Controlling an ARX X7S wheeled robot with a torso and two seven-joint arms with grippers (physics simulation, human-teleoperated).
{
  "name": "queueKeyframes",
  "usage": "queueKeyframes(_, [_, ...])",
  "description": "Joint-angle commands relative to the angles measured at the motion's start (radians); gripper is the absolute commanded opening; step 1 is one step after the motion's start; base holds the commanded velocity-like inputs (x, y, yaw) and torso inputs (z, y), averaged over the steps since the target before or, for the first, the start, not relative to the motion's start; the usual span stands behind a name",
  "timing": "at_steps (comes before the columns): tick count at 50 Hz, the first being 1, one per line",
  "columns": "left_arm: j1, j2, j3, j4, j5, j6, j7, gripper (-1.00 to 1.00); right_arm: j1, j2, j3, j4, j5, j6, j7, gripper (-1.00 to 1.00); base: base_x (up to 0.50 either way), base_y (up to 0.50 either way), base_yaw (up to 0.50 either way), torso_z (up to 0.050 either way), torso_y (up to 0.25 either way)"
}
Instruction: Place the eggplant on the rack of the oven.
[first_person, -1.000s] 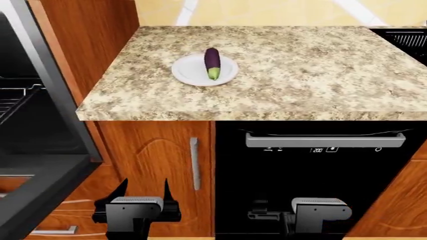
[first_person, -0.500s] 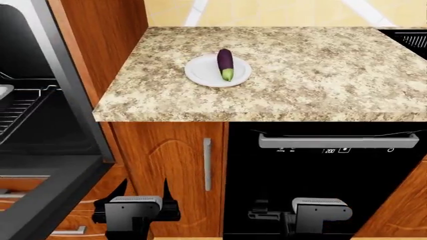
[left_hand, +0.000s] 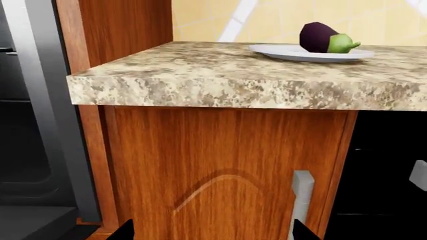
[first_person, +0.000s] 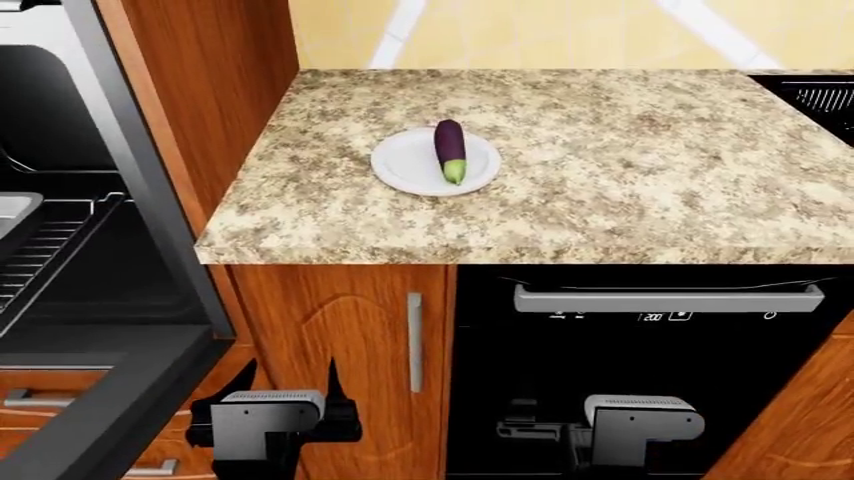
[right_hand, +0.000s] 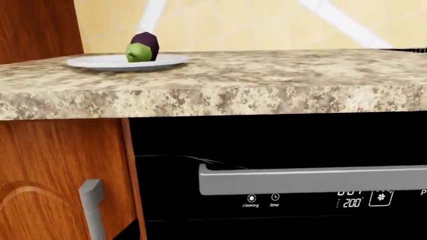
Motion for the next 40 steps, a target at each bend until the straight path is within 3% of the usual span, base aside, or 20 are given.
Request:
queueKeyframes(1, [-0.001, -0.007, 0.009, -0.001, -0.009, -0.002, -0.009, 1.0, 0.001, 0.007, -0.009, 0.001, 0.01, 0.003, 0.009, 1.0, 0.0, 0.0, 0.0, 0.05, 0.02])
queueKeyframes(16, [-0.009, -0.011, 0.029, -0.003, -0.005, -0.004, -0.026, 1.0, 0.006, 0.018, -0.023, -0.002, 0.02, 0.017, 0.015, 1.0, 0.0, 0.0, 0.0, 0.05, 0.017])
queueKeyframes(18, [-0.01, -0.006, 0.015, 0.037, -0.038, -0.081, -0.043, 1.0, -0.001, 0.026, -0.03, -0.03, 0.01, 0.019, 0.018, 1.0, 0.0, 0.0, 0.0, 0.036, 0.0])
queueKeyframes(21, [0.012, -0.027, 0.0, 0.305, -0.153, -0.266, -0.056, 1.0, -0.053, 0.081, -0.051, -0.352, 0.01, 0.253, 0.047, 1.0, 0.0, 0.0, 0.0, 0.0, 0.0])
queueKeyframes(23, [0.005, -0.046, -0.01, 0.454, -0.224, -0.416, -0.089, 1.0, -0.053, 0.075, 0.028, -0.555, 0.118, 0.37, 0.088, 1.0, 0.0, 0.0, 0.0, 0.0, 0.0])
queueKeyframes(26, [-0.042, -0.05, -0.07, 0.685, -0.388, -0.686, -0.204, 1.0, 0.031, 0.146, 0.062, -0.872, 0.254, 0.729, 0.148, 1.0, 0.0, 0.0, 0.0, 0.0, 0.0])
queueKeyframes(28, [-0.125, -0.034, -0.153, 0.815, -0.563, -0.915, -0.33, 1.0, 0.146, 0.15, 0.163, -1.013, 0.438, 0.995, 0.207, 1.0, 0.0, 0.0, 0.0, 0.0, 0.0])
queueKeyframes(31, [-0.274, -0.014, -0.284, 0.881, -0.851, -1.194, -0.513, 1.0, 0.289, 0.191, 0.274, -1.063, 0.733, 1.211, 0.365, 1.0, 0.0, 0.0, 0.0, 0.0, 0.0])
queueKeyframes(33, [-0.414, -0.008, -0.387, 0.859, -1.145, -1.348, -0.743, 1.0, 0.413, 0.24, 0.347, -1.057, 1.033, 1.341, 0.565, 1.0, 0.0, 0.0, 0.0, 0.0, 0.0])
queueKeyframes(36, [-0.548, -0.078, -0.347, 0.768, -1.545, -1.339, -1.102, 1.0, 0.573, 0.318, 0.345, -0.975, 1.427, 1.37, 0.865, 1.0, 0.0, 0.0, 0.0, 0.0, 0.0])
queueKeyframes(38, [-0.609, -0.114, -0.299, 0.73, -1.673, -1.286, -1.226, 1.0, 0.68, 0.365, 0.292, -0.929, 1.555, 1.346, 0.988, 1.0, 0.0, 0.0, 0.0, 0.0, 0.0])
queueKeyframes(40, [-0.641, -0.132, -0.276, 0.707, -1.727, -1.252, -1.277, 1.0, 0.75, 0.385, 0.258, -0.896, 1.602, 1.335, 1.034, 1.0, 0.0, 0.0, 0.0, 0.0, 0.0])
